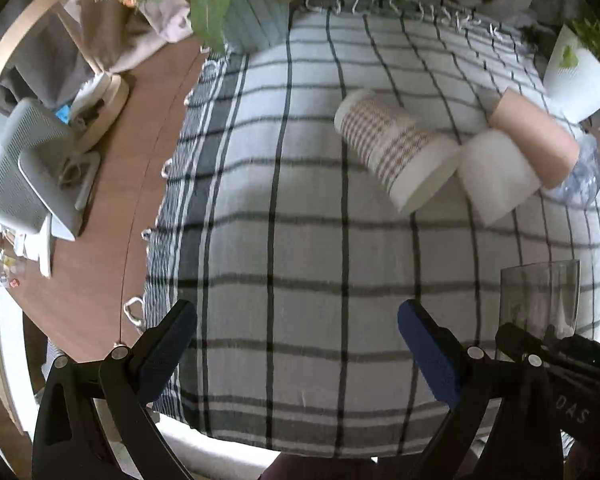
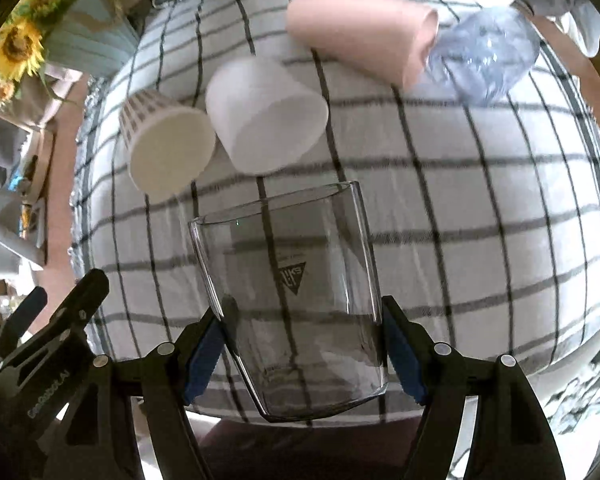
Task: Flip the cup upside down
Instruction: 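Rotate the right gripper to turn the tumbler upside down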
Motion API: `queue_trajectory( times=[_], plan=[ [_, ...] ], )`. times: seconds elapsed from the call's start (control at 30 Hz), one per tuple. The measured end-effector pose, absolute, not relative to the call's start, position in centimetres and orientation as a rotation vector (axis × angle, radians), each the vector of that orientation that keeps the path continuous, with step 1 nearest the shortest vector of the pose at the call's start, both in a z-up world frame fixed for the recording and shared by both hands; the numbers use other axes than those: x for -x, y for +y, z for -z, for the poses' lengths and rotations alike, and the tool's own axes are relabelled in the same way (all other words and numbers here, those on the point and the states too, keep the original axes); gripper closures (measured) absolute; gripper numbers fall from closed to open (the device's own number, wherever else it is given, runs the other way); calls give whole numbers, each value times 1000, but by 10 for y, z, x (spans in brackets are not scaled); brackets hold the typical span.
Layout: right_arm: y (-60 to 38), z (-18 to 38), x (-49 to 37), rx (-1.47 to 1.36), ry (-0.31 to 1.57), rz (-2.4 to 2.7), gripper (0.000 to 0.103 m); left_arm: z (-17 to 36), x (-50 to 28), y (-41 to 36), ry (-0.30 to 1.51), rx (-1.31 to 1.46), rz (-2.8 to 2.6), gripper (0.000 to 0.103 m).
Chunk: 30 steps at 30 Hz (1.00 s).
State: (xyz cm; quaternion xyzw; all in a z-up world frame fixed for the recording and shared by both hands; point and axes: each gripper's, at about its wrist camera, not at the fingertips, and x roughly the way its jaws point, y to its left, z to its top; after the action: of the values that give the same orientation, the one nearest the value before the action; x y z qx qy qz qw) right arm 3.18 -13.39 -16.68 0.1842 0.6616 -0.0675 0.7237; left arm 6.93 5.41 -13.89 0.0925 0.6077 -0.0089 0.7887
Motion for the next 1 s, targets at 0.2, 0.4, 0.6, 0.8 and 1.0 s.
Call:
queue_trajectory(
  times=[0.2,0.4,0.6,0.8,1.0],
  plan=[
    [-129,181,-32,-371,1486,185,29,147,-64,52,1320,-219,14,1],
    [-128,195,-32,-364,1520,184,29,150,-59,51,1326,-203,19,1],
    [-128,176,-22,-324,1466,153,24,144,-45,44,1314,-202,31,1],
    [-153,133,6,-305,1347,197,22,126,-12,18,1266,-221,89,1],
    [-198,117,23,-270,1309,243,22,126,12,-29,1292,-203,198,1]
  ],
)
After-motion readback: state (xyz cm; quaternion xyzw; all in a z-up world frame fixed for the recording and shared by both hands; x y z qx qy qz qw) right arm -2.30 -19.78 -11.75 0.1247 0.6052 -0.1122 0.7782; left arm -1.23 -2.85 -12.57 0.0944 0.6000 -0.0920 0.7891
